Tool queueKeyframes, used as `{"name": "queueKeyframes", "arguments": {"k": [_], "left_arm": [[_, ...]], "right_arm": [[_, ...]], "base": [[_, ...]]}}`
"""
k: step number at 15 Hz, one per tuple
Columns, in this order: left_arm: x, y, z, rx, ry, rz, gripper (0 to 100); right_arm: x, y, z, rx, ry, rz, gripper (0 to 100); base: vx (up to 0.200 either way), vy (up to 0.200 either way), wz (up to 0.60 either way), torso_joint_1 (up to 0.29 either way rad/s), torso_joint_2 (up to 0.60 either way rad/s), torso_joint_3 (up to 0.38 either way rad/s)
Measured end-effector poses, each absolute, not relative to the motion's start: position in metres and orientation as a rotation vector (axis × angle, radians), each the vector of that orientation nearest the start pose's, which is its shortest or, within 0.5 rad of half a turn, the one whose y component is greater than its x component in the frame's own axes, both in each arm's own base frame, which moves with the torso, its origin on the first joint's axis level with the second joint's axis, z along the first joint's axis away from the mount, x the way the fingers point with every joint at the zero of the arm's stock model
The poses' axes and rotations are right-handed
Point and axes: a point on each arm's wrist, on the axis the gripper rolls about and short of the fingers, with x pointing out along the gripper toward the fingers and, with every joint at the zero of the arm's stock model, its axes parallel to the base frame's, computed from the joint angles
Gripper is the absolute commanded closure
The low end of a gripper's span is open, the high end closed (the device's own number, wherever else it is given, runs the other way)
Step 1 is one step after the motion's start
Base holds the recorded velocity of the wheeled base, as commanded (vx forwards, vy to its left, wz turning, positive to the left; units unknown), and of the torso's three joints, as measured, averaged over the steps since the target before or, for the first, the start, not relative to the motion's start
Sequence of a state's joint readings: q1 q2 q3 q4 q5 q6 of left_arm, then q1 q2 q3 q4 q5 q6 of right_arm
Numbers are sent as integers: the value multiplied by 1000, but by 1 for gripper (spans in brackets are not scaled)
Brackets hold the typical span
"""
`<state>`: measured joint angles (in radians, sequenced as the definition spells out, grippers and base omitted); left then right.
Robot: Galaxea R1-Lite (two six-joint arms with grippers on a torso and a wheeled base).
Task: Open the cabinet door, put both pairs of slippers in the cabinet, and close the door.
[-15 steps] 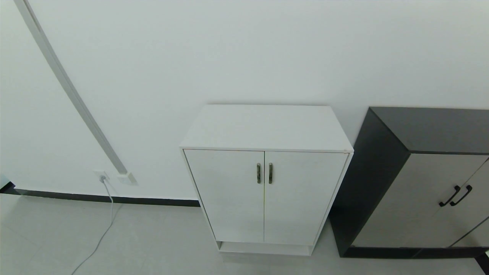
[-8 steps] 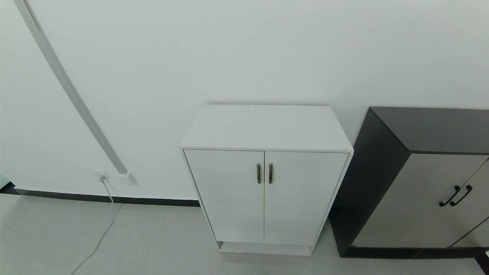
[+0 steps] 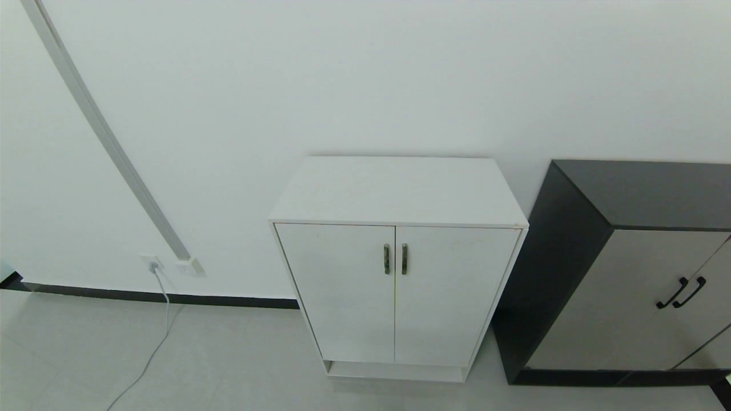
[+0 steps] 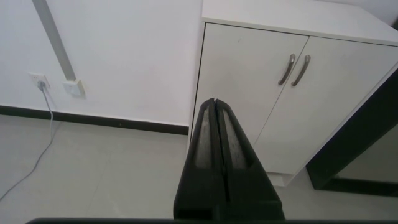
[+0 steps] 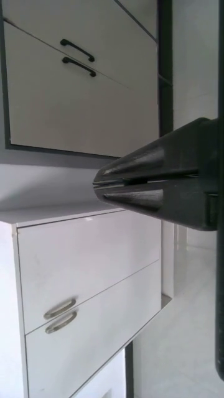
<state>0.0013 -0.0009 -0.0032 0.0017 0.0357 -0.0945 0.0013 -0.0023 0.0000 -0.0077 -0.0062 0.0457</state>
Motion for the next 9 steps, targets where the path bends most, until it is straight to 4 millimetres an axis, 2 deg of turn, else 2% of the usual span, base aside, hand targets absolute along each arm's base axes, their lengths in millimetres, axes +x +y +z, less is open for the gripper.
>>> {"name": "queueKeyframes", "arguments": {"k": [9], "left_arm": [[-23,1,76,-92,-4,35,100]], "right_arm": [[-23,0,76,34,-9,3,100]], "base": [[0,0,0,0,0,0]]}}
